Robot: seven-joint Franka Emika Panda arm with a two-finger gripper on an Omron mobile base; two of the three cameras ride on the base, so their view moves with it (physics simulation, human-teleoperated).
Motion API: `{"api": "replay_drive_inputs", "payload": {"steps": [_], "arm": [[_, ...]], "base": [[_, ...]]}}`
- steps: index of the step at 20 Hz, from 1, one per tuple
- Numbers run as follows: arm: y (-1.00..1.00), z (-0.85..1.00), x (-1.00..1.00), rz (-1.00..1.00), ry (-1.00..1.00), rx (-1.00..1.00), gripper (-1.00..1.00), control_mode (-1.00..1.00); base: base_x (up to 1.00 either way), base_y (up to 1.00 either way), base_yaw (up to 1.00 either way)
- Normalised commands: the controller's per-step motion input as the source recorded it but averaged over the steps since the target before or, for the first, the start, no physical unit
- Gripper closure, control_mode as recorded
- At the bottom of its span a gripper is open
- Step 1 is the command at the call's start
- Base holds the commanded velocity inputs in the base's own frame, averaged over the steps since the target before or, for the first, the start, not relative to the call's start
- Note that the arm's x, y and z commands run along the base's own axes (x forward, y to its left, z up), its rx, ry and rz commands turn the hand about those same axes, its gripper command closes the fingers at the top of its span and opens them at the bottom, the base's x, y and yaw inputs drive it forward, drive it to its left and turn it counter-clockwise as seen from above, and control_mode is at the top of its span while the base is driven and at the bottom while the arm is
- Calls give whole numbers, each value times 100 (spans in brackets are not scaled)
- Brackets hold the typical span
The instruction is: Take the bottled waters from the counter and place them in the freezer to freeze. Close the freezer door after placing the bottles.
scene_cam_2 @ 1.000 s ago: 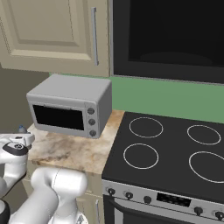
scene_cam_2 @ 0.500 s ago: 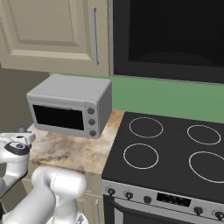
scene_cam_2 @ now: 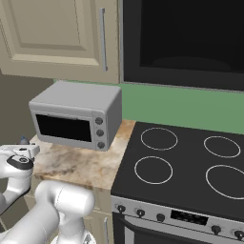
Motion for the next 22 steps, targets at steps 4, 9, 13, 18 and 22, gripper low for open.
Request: {"api": "replay_drive_inputs", "payload": {"steps": [4, 9, 13, 18, 22], "arm": [[0, 0, 0, 0, 0, 0, -100, -100], [0, 0, 2, 0, 0, 0, -100, -100], [0, 0, 6, 0, 0, 0, -100, -100], [0, 0, 6, 0, 0, 0, -100, -100], [1, 0, 3, 0, 0, 0, -100, -100]], "base": [[0, 0, 0], [0, 0, 0], [0, 0, 0], [0, 0, 0], [0, 0, 0]]}}
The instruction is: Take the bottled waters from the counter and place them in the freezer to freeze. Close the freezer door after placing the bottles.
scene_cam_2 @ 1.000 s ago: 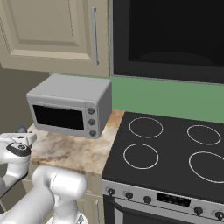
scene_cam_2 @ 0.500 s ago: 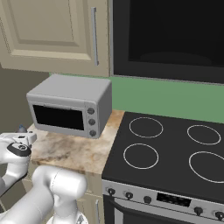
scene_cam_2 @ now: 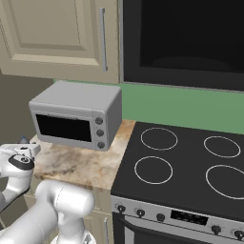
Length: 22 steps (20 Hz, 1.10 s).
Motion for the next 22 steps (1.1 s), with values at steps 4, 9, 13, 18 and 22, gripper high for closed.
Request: {"api": "replay_drive_inputs", "payload": {"steps": [4, 9, 13, 18, 22], "arm": [[2, 0, 3, 0, 0, 0, -100, -100], [1, 0, 4, 0, 0, 0, 100, -100], [0, 0, 1, 0, 0, 0, 100, -100], [0, 0, 0, 0, 0, 0, 100, -100], [0, 0, 0, -2, 0, 0, 100, -100]], "base": [[0, 0, 0], [0, 0, 0], [0, 0, 0], [0, 0, 0], [0, 0, 0]]}}
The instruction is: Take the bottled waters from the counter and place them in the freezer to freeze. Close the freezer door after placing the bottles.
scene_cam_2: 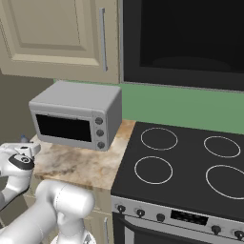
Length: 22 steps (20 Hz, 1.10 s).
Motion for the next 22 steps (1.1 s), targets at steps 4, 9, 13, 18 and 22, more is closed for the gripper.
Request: {"api": "replay_drive_inputs", "payload": {"steps": [4, 9, 13, 18, 22], "arm": [[-1, 48, -19, -2, 0, 0, 100, -100], [-6, 100, -61, -11, 0, 0, 100, -100], [-18, 98, -86, -8, -2, 0, 100, -100], [-9, 98, -95, -9, 0, 0, 100, -100], [-1, 100, -87, -13, 0, 0, 100, -100]], "base": [[0, 0, 0], [0, 0, 0], [0, 0, 0], [0, 0, 0], [0, 0, 0]]}}
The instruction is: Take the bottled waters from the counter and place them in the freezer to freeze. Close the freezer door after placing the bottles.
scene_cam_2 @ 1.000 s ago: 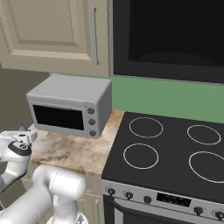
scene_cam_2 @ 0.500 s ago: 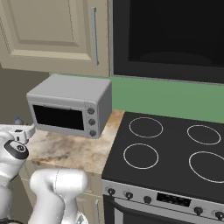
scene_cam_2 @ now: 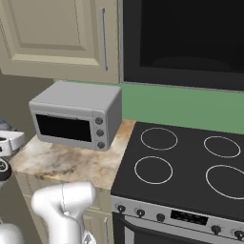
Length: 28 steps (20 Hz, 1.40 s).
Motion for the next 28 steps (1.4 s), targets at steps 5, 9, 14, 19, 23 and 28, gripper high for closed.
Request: {"api": "replay_drive_inputs", "payload": {"steps": [5, 9, 14, 19, 23, 28], "arm": [[-2, 100, -70, -18, 0, 0, 100, -100], [-23, 66, -68, -24, 7, 0, 100, -100], [-32, 34, -63, -28, 12, 0, 100, -100], [-36, 23, -60, -29, 9, 0, 100, -100], [-61, 5, -27, -26, 7, 0, 100, -100], [-66, 0, -2, -11, 1, 0, 100, -100]], "base": [[0, 0, 0], [0, 0, 0], [0, 0, 0], [0, 0, 0], [0, 0, 0], [0, 0, 0]]}}
